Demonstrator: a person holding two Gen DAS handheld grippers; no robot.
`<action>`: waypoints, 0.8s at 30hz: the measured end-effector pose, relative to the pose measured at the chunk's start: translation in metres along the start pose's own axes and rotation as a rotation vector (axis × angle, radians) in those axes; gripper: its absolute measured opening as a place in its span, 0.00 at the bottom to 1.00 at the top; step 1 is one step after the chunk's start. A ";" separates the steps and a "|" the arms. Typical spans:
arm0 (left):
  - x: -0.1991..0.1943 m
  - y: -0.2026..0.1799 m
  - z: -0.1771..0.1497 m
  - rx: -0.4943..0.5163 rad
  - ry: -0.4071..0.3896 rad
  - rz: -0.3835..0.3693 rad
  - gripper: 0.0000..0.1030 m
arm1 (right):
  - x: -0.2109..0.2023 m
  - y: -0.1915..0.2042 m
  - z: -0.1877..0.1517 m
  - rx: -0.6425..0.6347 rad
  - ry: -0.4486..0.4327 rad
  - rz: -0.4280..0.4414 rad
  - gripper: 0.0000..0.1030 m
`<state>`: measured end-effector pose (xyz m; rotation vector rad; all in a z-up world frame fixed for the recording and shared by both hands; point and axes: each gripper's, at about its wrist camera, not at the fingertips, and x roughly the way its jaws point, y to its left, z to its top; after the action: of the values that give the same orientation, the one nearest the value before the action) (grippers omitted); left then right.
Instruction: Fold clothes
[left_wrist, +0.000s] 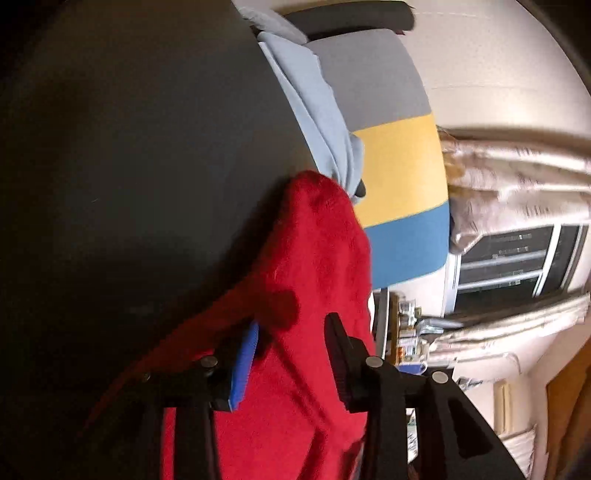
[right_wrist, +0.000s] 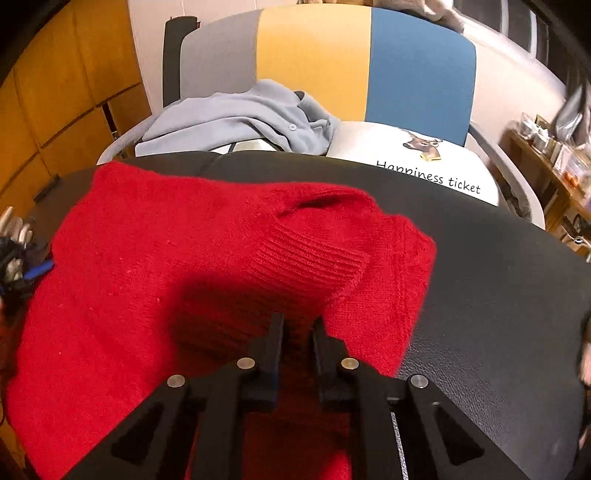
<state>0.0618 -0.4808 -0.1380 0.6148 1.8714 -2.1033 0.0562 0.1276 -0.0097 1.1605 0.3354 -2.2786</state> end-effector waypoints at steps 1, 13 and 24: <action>0.003 0.002 0.002 -0.013 -0.006 -0.006 0.16 | -0.001 0.000 0.002 -0.001 -0.001 0.002 0.14; -0.044 0.039 -0.020 0.063 -0.112 0.030 0.05 | -0.003 -0.018 -0.002 0.133 -0.044 0.066 0.10; -0.058 -0.042 0.008 0.325 -0.128 0.112 0.19 | -0.038 -0.010 0.006 0.137 -0.143 0.030 0.48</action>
<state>0.0920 -0.4876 -0.0729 0.6198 1.4061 -2.3297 0.0646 0.1467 0.0243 1.0536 0.1082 -2.3732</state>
